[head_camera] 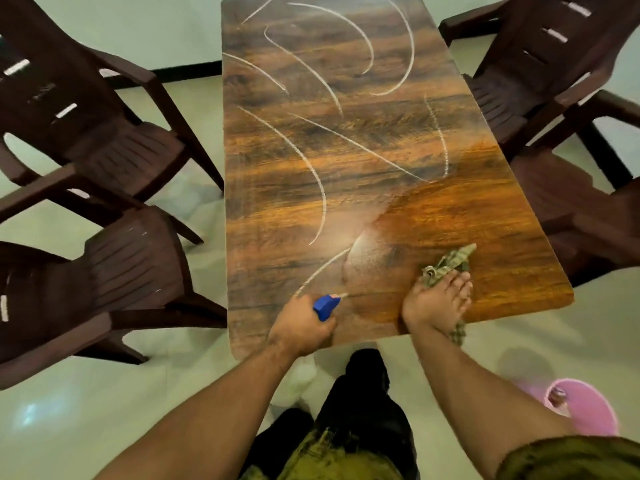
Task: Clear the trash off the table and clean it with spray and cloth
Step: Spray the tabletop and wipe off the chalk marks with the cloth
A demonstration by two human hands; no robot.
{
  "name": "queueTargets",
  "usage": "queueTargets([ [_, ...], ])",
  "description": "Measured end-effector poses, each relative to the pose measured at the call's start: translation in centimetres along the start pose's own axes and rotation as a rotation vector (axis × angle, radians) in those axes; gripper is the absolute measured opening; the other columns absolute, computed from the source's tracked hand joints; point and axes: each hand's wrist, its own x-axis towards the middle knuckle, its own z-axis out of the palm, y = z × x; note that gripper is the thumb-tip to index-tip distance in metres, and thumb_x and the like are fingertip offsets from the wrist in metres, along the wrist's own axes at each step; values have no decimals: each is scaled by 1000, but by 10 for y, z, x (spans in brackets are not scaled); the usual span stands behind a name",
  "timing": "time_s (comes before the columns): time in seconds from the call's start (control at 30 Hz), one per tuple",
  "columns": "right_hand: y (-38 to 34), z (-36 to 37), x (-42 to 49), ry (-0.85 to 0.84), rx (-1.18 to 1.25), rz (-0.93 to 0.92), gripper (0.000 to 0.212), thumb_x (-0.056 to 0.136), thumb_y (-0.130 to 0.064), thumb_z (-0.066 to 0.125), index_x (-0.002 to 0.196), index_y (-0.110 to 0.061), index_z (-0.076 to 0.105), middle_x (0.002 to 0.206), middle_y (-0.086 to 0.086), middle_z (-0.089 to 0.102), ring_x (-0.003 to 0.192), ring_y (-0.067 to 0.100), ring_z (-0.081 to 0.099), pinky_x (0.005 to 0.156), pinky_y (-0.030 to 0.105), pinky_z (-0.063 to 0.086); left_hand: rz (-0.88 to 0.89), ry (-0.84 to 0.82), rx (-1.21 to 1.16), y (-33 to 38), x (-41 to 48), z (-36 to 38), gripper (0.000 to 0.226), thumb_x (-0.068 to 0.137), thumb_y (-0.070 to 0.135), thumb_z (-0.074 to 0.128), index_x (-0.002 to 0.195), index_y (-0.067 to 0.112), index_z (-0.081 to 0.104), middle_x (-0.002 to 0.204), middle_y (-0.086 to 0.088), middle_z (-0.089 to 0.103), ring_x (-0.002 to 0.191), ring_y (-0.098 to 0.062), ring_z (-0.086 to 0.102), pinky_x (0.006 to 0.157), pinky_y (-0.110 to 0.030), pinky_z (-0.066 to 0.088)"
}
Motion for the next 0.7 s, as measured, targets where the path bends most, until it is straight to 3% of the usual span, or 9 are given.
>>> queueTargets([
  [0.07, -37, 19, -41, -26, 1, -86, 73, 97, -40, 36, 157, -2, 18, 165, 20, 11, 153, 36, 8, 123, 46, 2, -50, 36, -15, -18, -12, -4, 44, 88, 33, 67, 57, 21, 40, 47, 6, 39, 43, -16, 36, 45, -29, 29],
  [0.17, -66, 62, -117, -133, -222, -692, 75, 97, -42, 33, 158, -4, 11, 165, 16, 1, 154, 35, 3, 122, 47, -4, -103, 96, -60, -48, -25, -15, 38, 87, 32, 65, 57, 19, 46, 48, 5, 48, 46, -19, 45, 49, -30, 38],
  [0.23, -63, 75, -143, -277, -288, -1062, 72, 98, -42, 35, 158, -8, 15, 166, 11, 2, 154, 31, 3, 123, 46, 1, -89, 133, -66, -61, -32, -26, 32, 87, 30, 64, 59, 22, 50, 50, 6, 54, 51, -21, 54, 52, -32, 45],
  [0.3, -53, 66, -134, -411, -351, -1308, 72, 97, -46, 35, 159, -14, 18, 167, 6, 6, 155, 24, 1, 124, 42, 2, -67, 139, -70, -70, -34, -36, 30, 88, 29, 64, 61, 24, 52, 52, 7, 55, 51, -18, 55, 53, -31, 48],
  [0.37, -38, 51, -107, -446, -435, -1437, 75, 96, -49, 35, 160, -19, 12, 167, 2, -1, 154, 20, -6, 123, 38, -6, -86, 150, -62, -78, -35, -44, 34, 89, 28, 64, 60, 20, 48, 51, 7, 50, 48, -17, 46, 53, -31, 41],
  [0.43, -23, 32, -73, -421, -446, -1286, 73, 100, -58, 22, 160, -25, -2, 165, -2, -16, 153, 16, -16, 123, 38, -11, -131, 155, -73, -85, -31, -49, 35, 88, 31, 65, 62, 16, 46, 52, 3, 46, 49, -19, 41, 52, -31, 38],
  [0.5, -21, 18, -43, -303, -362, -931, 72, 100, -59, 12, 160, -22, -3, 165, 0, -15, 153, 18, -15, 125, 42, -6, -150, 168, -116, -91, -24, -54, 34, 87, 32, 65, 63, 14, 49, 53, 2, 48, 49, -18, 42, 52, -32, 40],
  [0.63, -80, 26, -16, -129, -173, -271, 76, 103, -49, 32, 159, -7, 6, 167, 14, -3, 154, 30, -4, 124, 46, -1, -137, 186, -98, -84, -9, -68, 35, 85, 38, 62, 64, 15, 48, 55, 2, 47, 51, -19, 42, 53, -34, 40],
  [0.7, -122, 38, -25, -139, -118, -185, 80, 101, -49, 36, 159, -3, 6, 166, 18, -3, 154, 34, -3, 124, 46, 0, -133, 188, -67, -81, 0, -76, 38, 88, 37, 63, 63, 16, 44, 54, 3, 43, 50, -19, 38, 52, -32, 34],
])
